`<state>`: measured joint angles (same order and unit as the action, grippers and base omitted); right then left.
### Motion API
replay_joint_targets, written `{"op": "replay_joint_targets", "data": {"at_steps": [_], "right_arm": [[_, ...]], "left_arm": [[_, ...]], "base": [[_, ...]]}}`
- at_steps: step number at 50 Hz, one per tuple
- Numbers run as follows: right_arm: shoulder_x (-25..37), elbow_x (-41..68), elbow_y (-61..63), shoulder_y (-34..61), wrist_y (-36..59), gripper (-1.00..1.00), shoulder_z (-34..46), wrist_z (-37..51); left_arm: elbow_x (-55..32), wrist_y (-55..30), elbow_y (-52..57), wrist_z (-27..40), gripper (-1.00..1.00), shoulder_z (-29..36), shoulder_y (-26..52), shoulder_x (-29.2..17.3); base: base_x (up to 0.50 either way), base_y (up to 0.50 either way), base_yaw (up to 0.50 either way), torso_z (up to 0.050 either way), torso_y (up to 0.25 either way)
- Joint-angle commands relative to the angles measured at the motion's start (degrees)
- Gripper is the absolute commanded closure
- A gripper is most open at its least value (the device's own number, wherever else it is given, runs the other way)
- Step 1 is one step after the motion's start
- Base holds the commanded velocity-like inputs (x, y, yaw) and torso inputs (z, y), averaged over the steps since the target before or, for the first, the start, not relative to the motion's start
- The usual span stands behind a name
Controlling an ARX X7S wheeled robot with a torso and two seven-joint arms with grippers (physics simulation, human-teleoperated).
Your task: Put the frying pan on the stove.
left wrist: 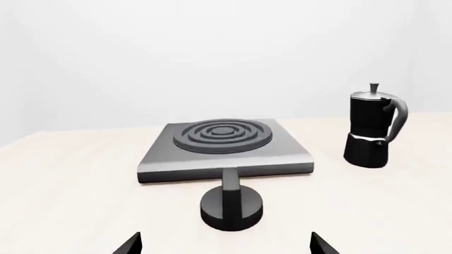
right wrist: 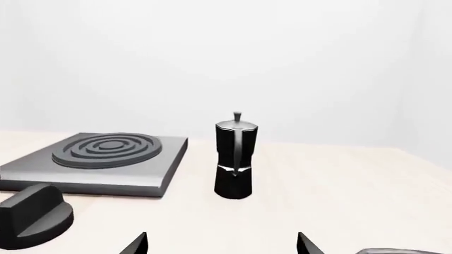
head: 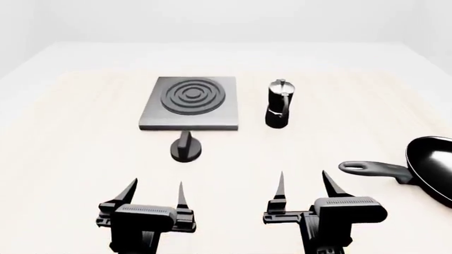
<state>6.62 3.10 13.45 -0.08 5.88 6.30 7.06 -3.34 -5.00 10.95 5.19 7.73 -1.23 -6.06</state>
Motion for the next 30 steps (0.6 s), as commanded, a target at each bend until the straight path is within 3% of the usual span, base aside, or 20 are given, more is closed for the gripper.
{"op": "replay_joint_targets", "data": {"at_steps": [1, 30], "right_arm": [[0.7, 0.47, 0.78, -0.34, -0.06, -1.0, 0.64, 0.93], [1.88, 1.18, -1.85, 0.51, -1.46, -1.0, 2.46, 2.16]], "left_arm": [[-0.64, 0.26, 0.62, 0.84, -1.0, 0.78, -0.82, -0.81], [-2.07, 1.33, -0.18, 2.01, -1.0, 2.14, -0.9, -2.29]], "base": [[0.3, 0.0, 0.0, 0.0, 0.0], [0.3, 0.0, 0.0, 0.0, 0.0]]}}
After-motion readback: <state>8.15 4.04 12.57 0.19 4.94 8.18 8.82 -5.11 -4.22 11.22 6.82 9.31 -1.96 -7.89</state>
